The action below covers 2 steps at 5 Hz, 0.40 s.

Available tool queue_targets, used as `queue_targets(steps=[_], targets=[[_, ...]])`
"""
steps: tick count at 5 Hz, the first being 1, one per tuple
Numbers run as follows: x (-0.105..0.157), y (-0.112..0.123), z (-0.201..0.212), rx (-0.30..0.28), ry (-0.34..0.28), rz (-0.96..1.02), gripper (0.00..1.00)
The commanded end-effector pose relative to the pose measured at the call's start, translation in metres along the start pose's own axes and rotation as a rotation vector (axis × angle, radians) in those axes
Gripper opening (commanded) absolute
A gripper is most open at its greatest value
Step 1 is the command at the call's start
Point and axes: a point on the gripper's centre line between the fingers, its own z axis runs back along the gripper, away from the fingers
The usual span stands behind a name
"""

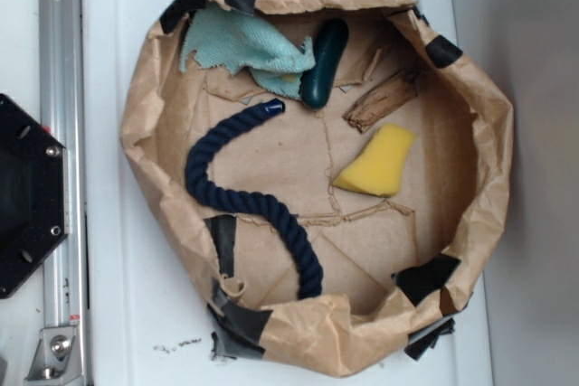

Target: Grab the blue cloth.

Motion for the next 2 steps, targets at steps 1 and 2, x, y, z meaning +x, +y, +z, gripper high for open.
queue_targets(steps=[1, 2], targets=[[0.0, 0.0, 0.0, 0.0, 0.0, 0.0, 1.0], [0.033, 0.028, -0.041, 0.088, -0.042, 0.061, 1.0]])
